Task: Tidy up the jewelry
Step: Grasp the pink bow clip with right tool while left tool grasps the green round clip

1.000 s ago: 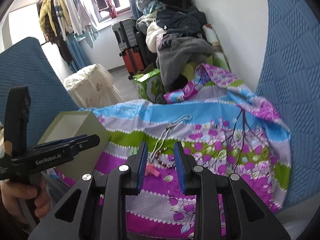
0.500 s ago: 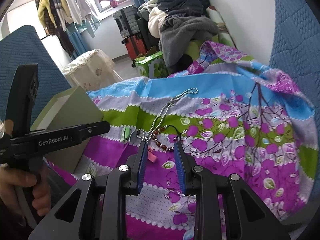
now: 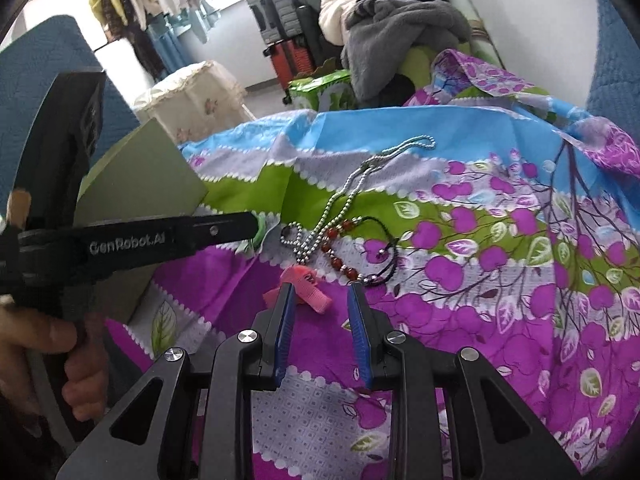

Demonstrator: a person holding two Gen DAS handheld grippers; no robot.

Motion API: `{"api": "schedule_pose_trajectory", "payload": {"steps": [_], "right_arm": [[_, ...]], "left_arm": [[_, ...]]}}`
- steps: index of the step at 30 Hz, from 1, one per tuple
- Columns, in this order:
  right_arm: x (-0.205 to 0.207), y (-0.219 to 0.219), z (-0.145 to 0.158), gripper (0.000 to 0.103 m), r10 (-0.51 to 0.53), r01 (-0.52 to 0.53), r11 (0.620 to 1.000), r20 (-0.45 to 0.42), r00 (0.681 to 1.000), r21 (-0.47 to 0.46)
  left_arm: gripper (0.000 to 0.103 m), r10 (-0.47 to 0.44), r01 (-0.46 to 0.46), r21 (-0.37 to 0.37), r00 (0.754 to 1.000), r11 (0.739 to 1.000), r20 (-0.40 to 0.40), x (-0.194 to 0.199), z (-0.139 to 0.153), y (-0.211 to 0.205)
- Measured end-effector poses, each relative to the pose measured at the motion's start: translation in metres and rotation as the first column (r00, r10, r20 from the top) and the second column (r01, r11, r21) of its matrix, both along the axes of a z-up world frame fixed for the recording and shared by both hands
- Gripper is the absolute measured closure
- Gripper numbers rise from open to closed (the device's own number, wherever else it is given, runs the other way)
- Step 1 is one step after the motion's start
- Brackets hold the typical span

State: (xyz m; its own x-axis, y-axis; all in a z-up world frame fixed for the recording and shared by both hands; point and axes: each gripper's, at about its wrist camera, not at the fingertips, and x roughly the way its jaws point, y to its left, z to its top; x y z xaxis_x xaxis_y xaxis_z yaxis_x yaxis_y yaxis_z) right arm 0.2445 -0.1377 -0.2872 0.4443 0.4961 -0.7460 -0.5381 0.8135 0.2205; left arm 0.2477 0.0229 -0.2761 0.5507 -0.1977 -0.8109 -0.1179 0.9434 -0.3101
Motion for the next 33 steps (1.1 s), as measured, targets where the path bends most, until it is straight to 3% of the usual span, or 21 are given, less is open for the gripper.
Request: {"api": "schedule_pose_trajectory", "payload": {"steps": [9,11,13,15,33], "right_arm": [[0.004,0.012,-0.009,0.079,0.054,-0.054,0.998,0.005,0.999,-0.033],[0.002,0.016,-0.01,0.082,0.077,-0.077,0.996,0.013,0.997,-0.041],[-0.001,0.02,-0.011,0.091,0.093,-0.092,0.994,0.02,0.995,-0.054],[-0.002,0.021,-0.012,0.092,0.1,-0.098,0.993,0.022,0.995,-0.06],[-0.002,0.016,-0.007,0.096,0.033,-0.031,0.997,0.025,0.999,-0.077]], "left_arm": [[0.086,-0.012,0.012,-0.01,1.0,1.0,-0.017,0.004,-0.009,0.002],[0.087,-0.01,0.01,-0.013,1.0,1.0,-0.018,0.004,-0.009,0.003],[0.087,-0.009,0.009,-0.015,1.0,1.0,-0.017,0.004,-0.009,0.003],[0.088,-0.008,0.008,-0.013,1.0,1.0,-0.017,0.003,-0.009,0.003],[0.088,-0.003,0.003,-0.003,1.0,1.0,0.009,-0.005,0.002,0.009]]}}
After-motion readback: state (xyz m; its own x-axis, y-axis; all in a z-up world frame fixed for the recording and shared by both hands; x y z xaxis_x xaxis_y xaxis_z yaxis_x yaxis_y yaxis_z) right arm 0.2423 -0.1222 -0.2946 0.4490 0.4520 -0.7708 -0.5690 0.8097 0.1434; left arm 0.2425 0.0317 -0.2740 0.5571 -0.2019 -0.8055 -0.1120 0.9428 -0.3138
